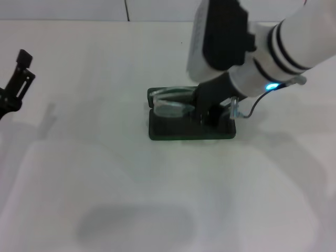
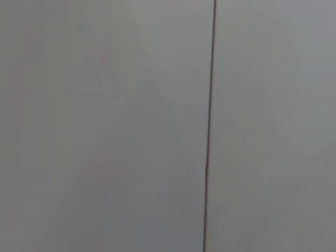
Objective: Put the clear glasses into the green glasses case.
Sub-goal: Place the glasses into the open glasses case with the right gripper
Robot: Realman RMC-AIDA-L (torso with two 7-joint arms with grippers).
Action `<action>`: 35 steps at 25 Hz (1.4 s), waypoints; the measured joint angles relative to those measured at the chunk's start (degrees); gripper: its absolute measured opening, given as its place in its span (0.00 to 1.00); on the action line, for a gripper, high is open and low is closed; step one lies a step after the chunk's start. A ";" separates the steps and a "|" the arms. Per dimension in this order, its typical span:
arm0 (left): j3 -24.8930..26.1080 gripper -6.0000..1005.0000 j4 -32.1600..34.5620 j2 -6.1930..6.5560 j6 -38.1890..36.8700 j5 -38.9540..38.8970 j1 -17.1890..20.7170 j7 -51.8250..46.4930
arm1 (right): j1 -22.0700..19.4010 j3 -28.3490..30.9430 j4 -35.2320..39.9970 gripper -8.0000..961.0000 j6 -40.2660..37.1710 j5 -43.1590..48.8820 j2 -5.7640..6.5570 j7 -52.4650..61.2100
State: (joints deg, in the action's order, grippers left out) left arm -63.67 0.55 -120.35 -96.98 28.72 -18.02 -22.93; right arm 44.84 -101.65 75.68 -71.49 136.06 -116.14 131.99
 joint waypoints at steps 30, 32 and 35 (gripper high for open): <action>-0.05 0.88 -0.02 -0.06 0.04 2.34 -0.64 -0.18 | 0.22 -14.52 -2.73 0.13 9.65 11.96 -0.04 14.37; -0.05 0.88 -0.02 -0.06 0.05 2.34 -0.77 -0.18 | 0.19 -14.91 -2.42 0.13 9.99 11.96 -0.04 14.44; -0.12 0.88 -0.02 -0.06 0.07 2.36 -0.91 -0.18 | 0.13 -15.62 -1.70 0.13 10.33 11.97 -0.04 14.44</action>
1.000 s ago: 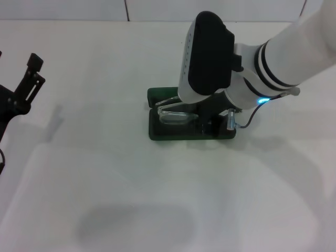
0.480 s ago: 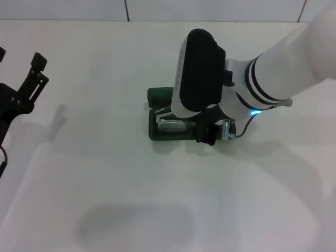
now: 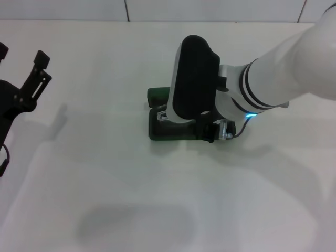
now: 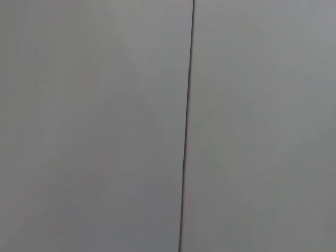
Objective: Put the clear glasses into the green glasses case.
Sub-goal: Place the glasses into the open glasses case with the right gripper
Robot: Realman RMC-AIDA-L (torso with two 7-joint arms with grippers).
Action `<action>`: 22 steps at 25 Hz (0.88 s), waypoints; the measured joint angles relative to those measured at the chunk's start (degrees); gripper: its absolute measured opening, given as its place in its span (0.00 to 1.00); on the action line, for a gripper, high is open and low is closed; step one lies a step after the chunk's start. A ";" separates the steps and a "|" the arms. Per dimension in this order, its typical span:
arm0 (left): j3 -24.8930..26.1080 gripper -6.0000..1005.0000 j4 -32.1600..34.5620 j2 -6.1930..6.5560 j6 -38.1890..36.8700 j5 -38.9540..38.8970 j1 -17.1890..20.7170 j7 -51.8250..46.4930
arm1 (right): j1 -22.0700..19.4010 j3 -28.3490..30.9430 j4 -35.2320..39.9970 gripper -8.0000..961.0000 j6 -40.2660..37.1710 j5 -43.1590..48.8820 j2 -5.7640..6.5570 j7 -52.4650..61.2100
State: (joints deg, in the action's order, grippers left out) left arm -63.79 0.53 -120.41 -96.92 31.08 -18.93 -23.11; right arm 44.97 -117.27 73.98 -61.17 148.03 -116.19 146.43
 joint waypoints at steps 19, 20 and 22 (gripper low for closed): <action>-0.72 0.87 0.36 0.26 0.34 0.03 -0.58 0.00 | 0.03 -1.11 -0.16 0.14 1.89 0.20 0.00 0.05; -0.72 0.87 0.38 0.26 0.49 0.03 -0.58 0.00 | 0.02 -1.11 -0.18 0.14 1.96 0.22 0.00 0.06; -0.72 0.87 0.40 0.26 0.80 0.03 -0.58 0.03 | 0.03 -1.11 -0.20 0.15 1.97 0.23 0.00 0.07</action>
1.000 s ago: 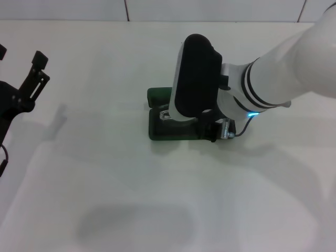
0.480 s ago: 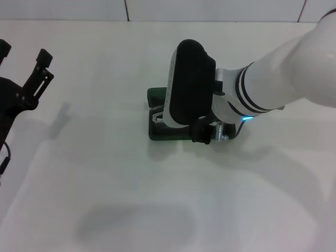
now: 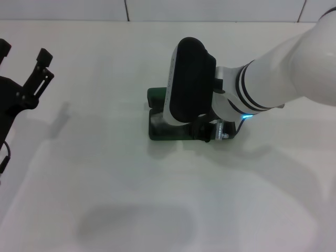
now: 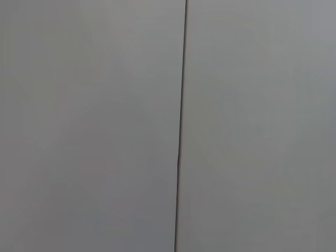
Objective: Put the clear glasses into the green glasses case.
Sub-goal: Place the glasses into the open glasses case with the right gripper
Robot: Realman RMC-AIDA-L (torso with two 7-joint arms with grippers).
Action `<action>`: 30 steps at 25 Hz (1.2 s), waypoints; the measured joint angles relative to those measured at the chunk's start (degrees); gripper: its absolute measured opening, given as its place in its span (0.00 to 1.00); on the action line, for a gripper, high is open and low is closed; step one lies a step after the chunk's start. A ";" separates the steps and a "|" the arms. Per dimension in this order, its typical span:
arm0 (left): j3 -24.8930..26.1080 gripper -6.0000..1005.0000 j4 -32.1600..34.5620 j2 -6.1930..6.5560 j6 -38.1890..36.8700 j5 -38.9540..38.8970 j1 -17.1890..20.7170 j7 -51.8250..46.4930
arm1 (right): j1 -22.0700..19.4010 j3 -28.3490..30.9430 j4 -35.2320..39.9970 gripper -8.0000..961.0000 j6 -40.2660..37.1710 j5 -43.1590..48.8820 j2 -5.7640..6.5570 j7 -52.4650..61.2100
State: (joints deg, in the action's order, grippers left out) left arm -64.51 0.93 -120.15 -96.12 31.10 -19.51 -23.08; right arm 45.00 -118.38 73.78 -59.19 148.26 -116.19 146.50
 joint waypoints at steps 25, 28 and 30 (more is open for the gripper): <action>0.04 0.87 0.13 0.09 1.55 -0.21 -0.25 0.41 | -1.46 -0.17 4.56 0.38 -3.50 -0.82 0.00 0.02; 0.02 0.87 0.13 0.09 1.60 -0.21 -0.33 0.41 | -2.35 -0.19 5.32 0.39 -3.78 -0.84 0.00 0.02; 0.03 0.87 0.13 0.09 1.95 -0.21 -0.37 0.41 | -2.72 -0.23 5.55 0.39 -4.16 -0.90 0.00 0.00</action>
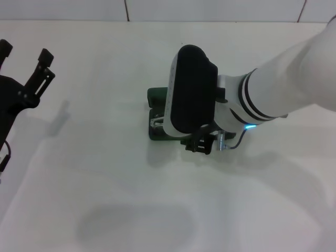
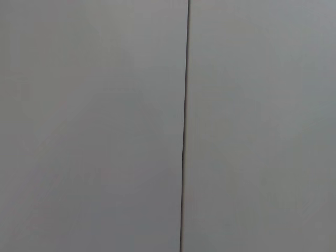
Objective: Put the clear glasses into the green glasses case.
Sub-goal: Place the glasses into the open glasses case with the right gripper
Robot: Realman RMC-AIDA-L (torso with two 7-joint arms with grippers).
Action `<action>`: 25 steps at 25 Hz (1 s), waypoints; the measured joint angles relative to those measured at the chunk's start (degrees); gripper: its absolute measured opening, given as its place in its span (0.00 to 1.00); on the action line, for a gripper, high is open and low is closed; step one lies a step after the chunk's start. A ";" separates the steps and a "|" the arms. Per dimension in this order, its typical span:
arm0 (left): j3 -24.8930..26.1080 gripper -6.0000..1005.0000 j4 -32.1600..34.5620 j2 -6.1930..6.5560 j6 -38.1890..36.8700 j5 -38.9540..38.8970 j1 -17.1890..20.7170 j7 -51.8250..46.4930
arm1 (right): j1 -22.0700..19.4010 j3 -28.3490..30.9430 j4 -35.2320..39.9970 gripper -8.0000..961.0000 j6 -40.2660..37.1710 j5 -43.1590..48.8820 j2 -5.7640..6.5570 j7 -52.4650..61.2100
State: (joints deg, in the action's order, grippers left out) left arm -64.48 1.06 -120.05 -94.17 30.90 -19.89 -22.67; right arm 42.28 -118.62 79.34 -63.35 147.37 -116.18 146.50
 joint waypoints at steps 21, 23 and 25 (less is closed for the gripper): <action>0.05 0.88 0.09 0.08 2.12 0.01 -1.04 0.18 | -1.64 -0.28 2.02 0.40 0.96 -1.31 -0.01 -0.98; 0.10 0.88 0.09 0.09 2.30 -0.08 -1.04 0.17 | -1.86 -0.33 2.48 0.40 1.05 -1.41 0.00 -1.31; 0.15 0.88 0.09 0.09 2.40 -0.13 -1.03 0.18 | -2.46 -0.36 3.69 0.40 1.10 -1.51 -0.01 -1.87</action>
State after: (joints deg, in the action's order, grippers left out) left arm -64.33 1.14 -119.97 -91.77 30.77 -20.92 -22.50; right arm 39.82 -118.98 83.03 -62.24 145.86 -116.19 144.63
